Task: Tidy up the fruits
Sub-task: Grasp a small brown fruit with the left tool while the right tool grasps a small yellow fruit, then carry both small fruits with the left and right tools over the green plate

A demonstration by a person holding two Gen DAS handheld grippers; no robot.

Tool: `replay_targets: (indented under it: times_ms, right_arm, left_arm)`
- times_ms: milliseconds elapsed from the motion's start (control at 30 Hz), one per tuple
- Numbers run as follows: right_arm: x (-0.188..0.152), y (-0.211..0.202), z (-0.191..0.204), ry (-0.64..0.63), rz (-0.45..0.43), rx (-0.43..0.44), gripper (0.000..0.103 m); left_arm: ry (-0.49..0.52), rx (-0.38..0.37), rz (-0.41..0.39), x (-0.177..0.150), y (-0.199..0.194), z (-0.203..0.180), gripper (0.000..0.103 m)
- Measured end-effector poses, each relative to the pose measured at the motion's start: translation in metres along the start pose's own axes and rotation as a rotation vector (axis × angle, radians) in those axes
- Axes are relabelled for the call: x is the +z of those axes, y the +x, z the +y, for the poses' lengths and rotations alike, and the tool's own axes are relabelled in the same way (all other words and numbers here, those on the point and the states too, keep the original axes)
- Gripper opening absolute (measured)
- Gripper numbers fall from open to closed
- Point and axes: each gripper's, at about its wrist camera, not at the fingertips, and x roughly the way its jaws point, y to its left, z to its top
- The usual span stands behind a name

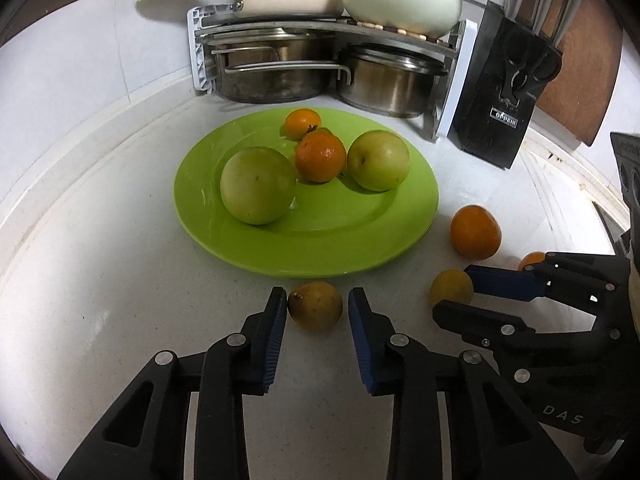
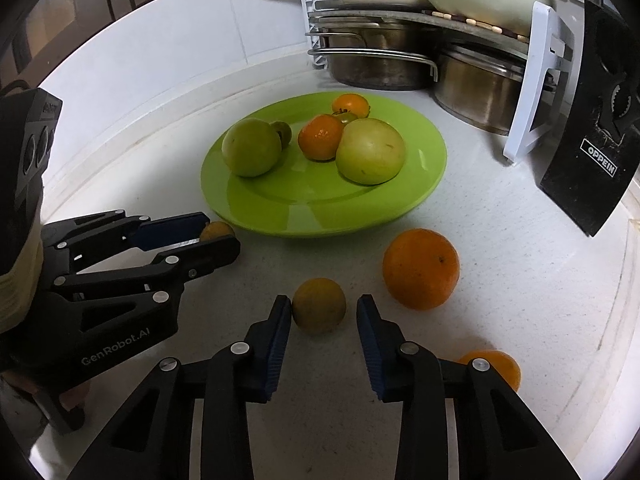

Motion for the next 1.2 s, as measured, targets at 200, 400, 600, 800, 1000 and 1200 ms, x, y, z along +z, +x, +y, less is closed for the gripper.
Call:
replay_targets:
  times_ms: [200, 400, 600, 800, 1000, 1200]
  right_arm:
    - [-0.001, 0.000, 0.005, -0.014, -0.006, -0.004, 0.029]
    - [0.000, -0.002, 0.002, -0.003, -0.013, -0.006, 0.029]
    - [-0.001, -0.012, 0.004, 0.002, -0.031, -0.003, 0.029]
    - [0.003, -0.025, 0.006, -0.002, -0.063, 0.001, 0.029]
    - [0.008, -0.043, 0.006, -0.001, -0.103, 0.001, 0.029]
    - [0.012, -0.062, 0.004, -0.005, -0.140, 0.002, 0.029]
  left_arm:
    - [-0.016, 0.004, 0.002, -0.002, 0.001, 0.002, 0.029]
    - [-0.015, 0.013, -0.012, -0.003, -0.008, -0.001, 0.029]
    - [-0.021, 0.013, -0.035, -0.002, -0.020, -0.002, 0.029]
    - [-0.026, 0.019, -0.063, 0.001, -0.035, -0.004, 0.029]
    - [-0.030, 0.026, -0.101, 0.003, -0.052, -0.007, 0.029]
    - [-0.025, 0.032, -0.135, 0.006, -0.068, -0.013, 0.029]
